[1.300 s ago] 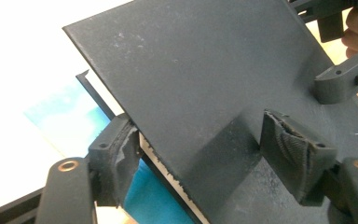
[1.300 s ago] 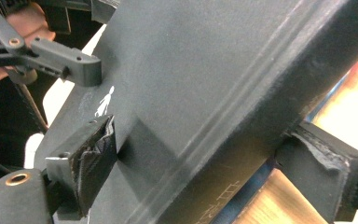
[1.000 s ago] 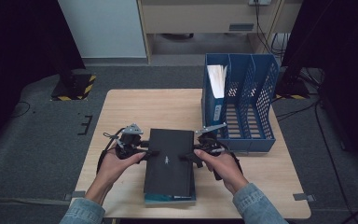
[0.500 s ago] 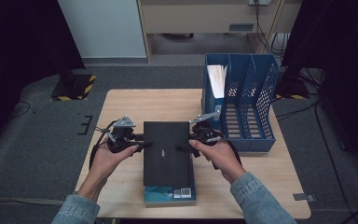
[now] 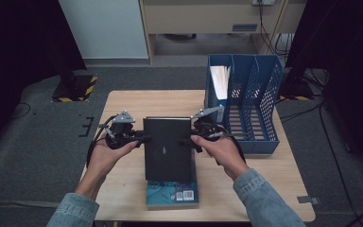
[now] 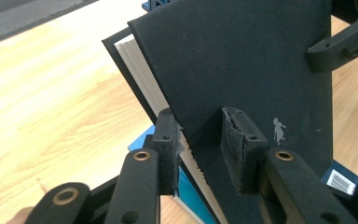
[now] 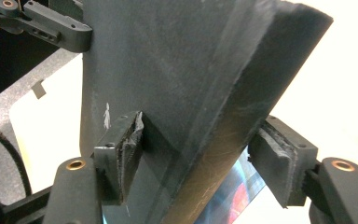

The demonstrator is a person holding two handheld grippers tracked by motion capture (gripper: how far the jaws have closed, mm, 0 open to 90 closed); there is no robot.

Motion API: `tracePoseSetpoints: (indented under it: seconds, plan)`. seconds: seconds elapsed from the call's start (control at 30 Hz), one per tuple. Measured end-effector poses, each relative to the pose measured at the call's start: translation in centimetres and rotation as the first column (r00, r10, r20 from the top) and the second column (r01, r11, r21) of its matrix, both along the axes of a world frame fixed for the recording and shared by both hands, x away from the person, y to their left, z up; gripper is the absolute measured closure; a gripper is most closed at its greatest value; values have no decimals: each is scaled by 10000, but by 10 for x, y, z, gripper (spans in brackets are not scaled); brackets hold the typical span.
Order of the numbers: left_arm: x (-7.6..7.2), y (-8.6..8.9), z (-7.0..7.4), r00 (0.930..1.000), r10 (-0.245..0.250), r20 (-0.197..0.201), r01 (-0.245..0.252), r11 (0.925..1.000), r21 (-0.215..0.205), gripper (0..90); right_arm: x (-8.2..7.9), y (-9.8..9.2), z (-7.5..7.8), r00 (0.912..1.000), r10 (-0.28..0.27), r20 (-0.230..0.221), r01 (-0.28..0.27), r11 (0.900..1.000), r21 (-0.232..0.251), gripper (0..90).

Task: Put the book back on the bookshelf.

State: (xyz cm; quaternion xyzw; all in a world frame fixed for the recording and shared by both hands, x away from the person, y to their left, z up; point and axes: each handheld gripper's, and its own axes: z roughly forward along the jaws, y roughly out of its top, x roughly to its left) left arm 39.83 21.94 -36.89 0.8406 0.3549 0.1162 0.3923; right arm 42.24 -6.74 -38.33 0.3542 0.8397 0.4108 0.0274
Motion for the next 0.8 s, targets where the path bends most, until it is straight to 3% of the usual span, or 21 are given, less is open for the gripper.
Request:
tracePoseSetpoints:
  seconds: [0.33,0.57,0.8]
  plan:
    - [6,4,2,10000,43,-76,-44,9999,-113,689,5,3,6,9999,-1,106,2,10000,-84,370]
    - [8,1,9,9998,102,182,-106,9997,242,691,6,5,11,9993,8,375,-1,9998,-186,380]
    - [12,-3,11,9996,15,294,-29,9989,473,691,9,2,8,9994,-110,339,116,9998,-172,379]
